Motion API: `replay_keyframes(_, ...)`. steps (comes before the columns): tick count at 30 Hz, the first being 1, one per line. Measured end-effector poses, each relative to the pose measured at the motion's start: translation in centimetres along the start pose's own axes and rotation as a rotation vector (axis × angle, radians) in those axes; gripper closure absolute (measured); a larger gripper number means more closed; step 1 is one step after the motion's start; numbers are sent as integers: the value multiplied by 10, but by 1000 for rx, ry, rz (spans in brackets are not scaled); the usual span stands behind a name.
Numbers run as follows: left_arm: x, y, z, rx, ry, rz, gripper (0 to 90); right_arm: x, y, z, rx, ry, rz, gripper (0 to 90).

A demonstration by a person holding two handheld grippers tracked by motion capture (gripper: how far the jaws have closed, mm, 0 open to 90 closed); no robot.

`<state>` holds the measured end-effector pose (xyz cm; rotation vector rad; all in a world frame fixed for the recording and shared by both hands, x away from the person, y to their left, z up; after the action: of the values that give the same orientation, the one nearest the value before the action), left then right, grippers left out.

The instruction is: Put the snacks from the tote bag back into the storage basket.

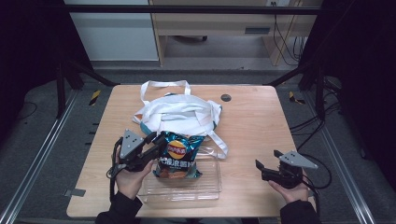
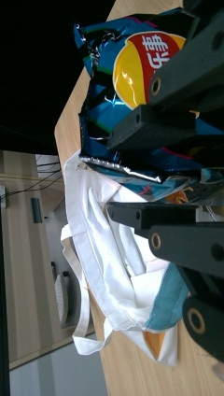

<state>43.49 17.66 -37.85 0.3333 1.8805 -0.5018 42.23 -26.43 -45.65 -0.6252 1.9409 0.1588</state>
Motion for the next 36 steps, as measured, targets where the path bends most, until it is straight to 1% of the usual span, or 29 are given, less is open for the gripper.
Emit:
replay_keyframes(3, -1, 1, -3, 10, 3, 6, 573, 0, 0, 0, -2, 0, 2, 192)
replay_keyframes(4, -1, 2, -3, 7, 7, 11, 561, 0, 0, 0, 0, 0, 1, 193)
replay_keyframes(6, -1, 2, -4, 4, 13, 10, 525, 0, 0, 0, 0, -1, 2, 192)
replay_keyframes(8, 0, 2, -5, 13, 22, 17, 506, 0, 0, -1, -2, 0, 4, 193)
replay_keyframes(11, 0, 1, -6, 27, 24, 34, 514, 0, 0, -1, 0, -1, 3, 192)
replay_keyframes(13, 0, 0, -7, 30, 18, 46, 545, 0, 0, -1, -1, 0, 4, 193)
replay_keyframes(16, -1, -1, -8, 20, 11, 58, 586, 0, 0, -1, -1, -2, 2, 193)
replay_keyframes(19, -2, -1, -10, 16, 6, 55, 586, 0, 0, -1, 0, -3, 0, 192)
replay_keyframes(23, -2, 1, -15, 18, 11, 51, 560, 0, 0, -1, 1, -3, 2, 193)
replay_keyframes(27, 2, 2, -19, 8, 37, 74, 516, 0, 0, -1, 1, -5, 2, 192)
replay_keyframes(28, 3, 3, -20, 8, 42, 73, 511, 0, 0, -1, 2, -5, 0, 192)
replay_keyframes(30, 4, 5, -20, 4, 45, 72, 498, 0, 0, -1, 2, -5, 2, 192)
replay_keyframes(32, 5, 6, -19, 8, 52, 72, 484, 0, 0, -1, 2, -6, 0, 191)
replay_keyframes(36, 8, 5, -19, 7, 60, 72, 446, 0, 0, -2, 5, -7, 2, 189)
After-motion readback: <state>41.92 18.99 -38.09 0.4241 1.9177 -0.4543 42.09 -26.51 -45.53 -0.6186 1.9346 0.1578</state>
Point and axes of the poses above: each handheld gripper's, and its own axes: z roughly forward along the jaws, x roughly out of its underside, y roughly to its left, the point moved 1 cm from there along z, roughly forward along the jaws, and after that the axes turned 10 degrees about -z, right-handed, at the moved point
